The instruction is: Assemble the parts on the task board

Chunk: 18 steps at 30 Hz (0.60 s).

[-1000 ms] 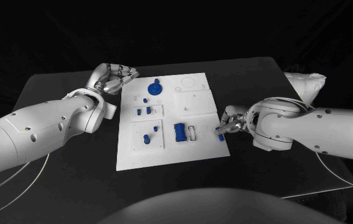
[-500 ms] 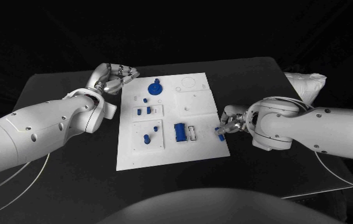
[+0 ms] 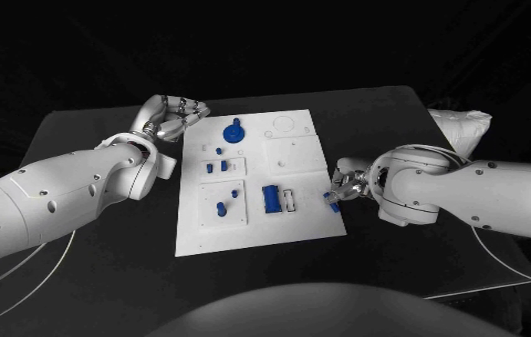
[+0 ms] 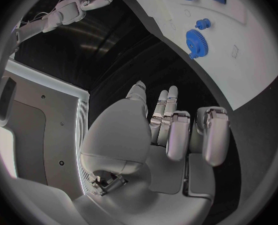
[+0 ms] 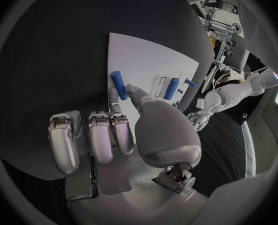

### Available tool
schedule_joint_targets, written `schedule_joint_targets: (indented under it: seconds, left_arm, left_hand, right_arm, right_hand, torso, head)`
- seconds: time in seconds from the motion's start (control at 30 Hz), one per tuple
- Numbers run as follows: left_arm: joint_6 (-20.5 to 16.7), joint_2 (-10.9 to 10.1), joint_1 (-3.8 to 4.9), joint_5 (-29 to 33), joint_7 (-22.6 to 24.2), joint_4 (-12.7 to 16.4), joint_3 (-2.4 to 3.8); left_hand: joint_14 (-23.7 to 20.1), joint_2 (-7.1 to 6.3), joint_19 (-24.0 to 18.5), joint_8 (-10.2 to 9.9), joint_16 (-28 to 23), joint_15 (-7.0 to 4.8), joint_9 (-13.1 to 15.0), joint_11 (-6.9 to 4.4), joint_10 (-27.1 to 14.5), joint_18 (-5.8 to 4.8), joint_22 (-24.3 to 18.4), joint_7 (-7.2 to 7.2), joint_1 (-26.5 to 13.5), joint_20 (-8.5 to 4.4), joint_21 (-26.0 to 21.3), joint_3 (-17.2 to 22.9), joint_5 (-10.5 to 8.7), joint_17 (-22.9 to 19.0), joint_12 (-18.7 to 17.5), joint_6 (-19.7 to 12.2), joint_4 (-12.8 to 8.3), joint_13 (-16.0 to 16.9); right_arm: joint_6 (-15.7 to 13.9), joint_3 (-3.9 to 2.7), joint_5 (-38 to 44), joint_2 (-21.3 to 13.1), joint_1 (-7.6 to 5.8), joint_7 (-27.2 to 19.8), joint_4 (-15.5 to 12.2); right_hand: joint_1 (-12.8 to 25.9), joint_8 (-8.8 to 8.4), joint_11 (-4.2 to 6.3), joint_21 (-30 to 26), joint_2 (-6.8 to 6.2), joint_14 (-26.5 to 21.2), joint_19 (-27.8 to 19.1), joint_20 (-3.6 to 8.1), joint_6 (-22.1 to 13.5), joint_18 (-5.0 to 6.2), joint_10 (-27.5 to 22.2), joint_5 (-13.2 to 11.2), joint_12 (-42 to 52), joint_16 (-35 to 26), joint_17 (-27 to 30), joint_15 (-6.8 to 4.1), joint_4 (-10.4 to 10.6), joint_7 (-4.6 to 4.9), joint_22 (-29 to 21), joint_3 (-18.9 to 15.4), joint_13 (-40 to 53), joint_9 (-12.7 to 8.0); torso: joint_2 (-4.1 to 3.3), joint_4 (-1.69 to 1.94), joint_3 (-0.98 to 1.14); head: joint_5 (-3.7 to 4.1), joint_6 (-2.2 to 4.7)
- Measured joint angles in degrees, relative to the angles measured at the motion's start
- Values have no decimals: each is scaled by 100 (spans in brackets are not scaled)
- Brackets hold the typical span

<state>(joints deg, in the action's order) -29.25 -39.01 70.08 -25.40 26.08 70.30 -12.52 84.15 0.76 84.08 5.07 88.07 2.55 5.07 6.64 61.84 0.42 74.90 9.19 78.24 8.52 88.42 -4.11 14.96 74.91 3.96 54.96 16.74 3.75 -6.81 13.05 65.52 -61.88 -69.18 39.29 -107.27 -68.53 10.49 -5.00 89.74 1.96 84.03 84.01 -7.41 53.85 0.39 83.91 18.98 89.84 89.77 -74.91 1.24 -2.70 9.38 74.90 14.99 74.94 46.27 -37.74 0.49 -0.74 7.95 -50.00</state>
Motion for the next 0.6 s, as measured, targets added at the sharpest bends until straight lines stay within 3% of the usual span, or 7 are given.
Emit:
schedule_joint_targets:
  seconds: [0.2, 0.37, 0.5, 0.6]
  left_arm:
    - [1, -3, 0, 0, -2, 5, 0]
    - [1, -3, 0, 0, -4, 7, 0]
    - [1, -3, 0, -1, -5, 10, 0]
    - [1, -5, 0, -1, -6, 11, 0]
  left_hand:
    - [0, 0, 0, 0, 0, 0, 0, 0, 0, 0, 0, 0, 0, 0, 0, 0, 0, 0, 0, 0, 0, 0]
    - [0, 0, 0, 0, 0, 0, 0, 0, 0, 0, 0, 0, 0, 0, 0, 0, 0, 0, 0, 0, 0, 0]
    - [0, 0, 0, 0, 0, 0, 0, 0, 0, 1, 0, 0, 0, 0, 0, 0, 0, 0, 0, 0, 0, 0]
    - [0, 0, 0, 0, 0, 0, 0, 0, 0, 1, 0, 0, 0, 0, 0, 0, 0, 0, 0, 0, 0, 0]
  right_arm:
    - [-51, 0, -52, 3, 1, -4, 6]
    - [-125, 2, -164, -3, 2, -5, 13]
    - [-223, 5, -287, -12, 4, -10, 16]
    - [-321, 6, -389, -15, 5, -29, 16]
  right_hand:
    - [10, -207, 0, 0, -57, -20, 0, 0, 136, 0, 0, 28, 0, 0, 0, 20, -85, -6, 0, 148, 0, 1]
    - [-28, -242, 0, 0, -95, -20, 0, 0, 147, 0, 0, 43, 0, 0, 0, 20, -133, 5, 0, 227, 0, 2]
    - [-30, -277, 0, 0, -96, -20, 0, 0, 213, 0, 0, 43, 0, 0, 0, 20, -173, -39, 4, 267, 0, 2]
    - [-57, -511, -2, 0, -122, -21, 0, 1, 325, 0, 2, 17, 0, 0, 0, 20, -211, -69, 5, 305, 0, 2]
  torso:
    - [0, -2, 0]
    - [1, -3, -1]
    - [1, -3, 0]
    - [2, -3, 0]
  head:
    - [-10, 0]
    - [-13, 0]
    - [-21, 0]
    - [-22, 0]
